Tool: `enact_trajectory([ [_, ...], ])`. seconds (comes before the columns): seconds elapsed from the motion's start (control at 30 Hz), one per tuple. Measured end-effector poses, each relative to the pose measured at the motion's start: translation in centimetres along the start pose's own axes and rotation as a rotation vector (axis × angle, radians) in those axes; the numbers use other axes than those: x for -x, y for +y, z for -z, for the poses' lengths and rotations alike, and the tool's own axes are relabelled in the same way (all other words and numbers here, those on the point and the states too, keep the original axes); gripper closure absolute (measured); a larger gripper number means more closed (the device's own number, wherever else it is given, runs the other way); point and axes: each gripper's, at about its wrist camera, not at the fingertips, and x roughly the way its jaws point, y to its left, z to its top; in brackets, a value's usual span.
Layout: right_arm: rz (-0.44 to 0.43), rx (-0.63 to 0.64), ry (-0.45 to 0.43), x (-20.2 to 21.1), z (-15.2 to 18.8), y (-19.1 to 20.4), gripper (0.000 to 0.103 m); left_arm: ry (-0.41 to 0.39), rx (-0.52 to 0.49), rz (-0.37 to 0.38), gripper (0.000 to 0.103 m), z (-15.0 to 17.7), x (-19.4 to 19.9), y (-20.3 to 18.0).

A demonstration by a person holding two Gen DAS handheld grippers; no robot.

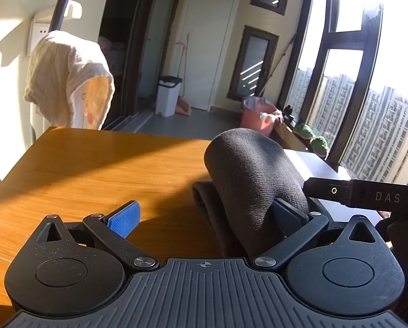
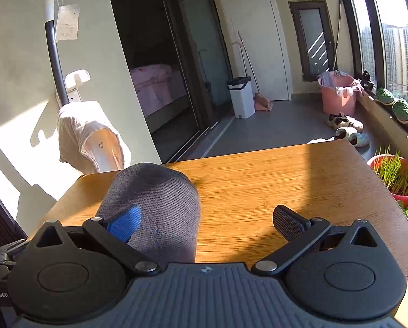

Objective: Fold clothes
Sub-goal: 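Release the roll with the right gripper and press it down with the left gripper, then press the rolled pants flat with both grippers and open them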

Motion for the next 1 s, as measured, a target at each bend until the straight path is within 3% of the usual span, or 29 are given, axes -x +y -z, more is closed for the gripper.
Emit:
enact_trajectory([
  [0.1, 0.003, 0.081, 0.115, -3.4, -0.6, 1.3, 0.000, 0.003, 0.014, 0.009, 0.000, 0.0, 0.0, 0.3],
  [0.17, -0.009, 0.127, 0.095, -4.2, -0.5, 1.7, 0.000, 0.004, 0.026, 0.000, 0.000, 0.0, -0.1, 0.5],
  [0.4, 0.017, 0.094, 0.061, -2.4, -0.6, 2.0, 0.000, 0.012, 0.040, 0.008, 0.000, 0.0, -0.2, 0.7],
  [0.53, 0.091, 0.018, -0.056, -1.8, -1.8, 1.0, 0.000, 0.014, 0.047, 0.015, 0.000, 0.0, -0.2, 0.9],
  [0.63, 0.155, 0.020, 0.045, -4.4, -1.4, 0.4, 0.000, 0.024, 0.066, 0.027, 0.000, -0.1, -0.4, 1.2],
  [1.0, 0.163, 0.014, 0.004, -4.3, -0.2, -0.4, 0.000, -0.007, 0.238, 0.136, 0.000, -2.4, 0.0, 2.4],
])
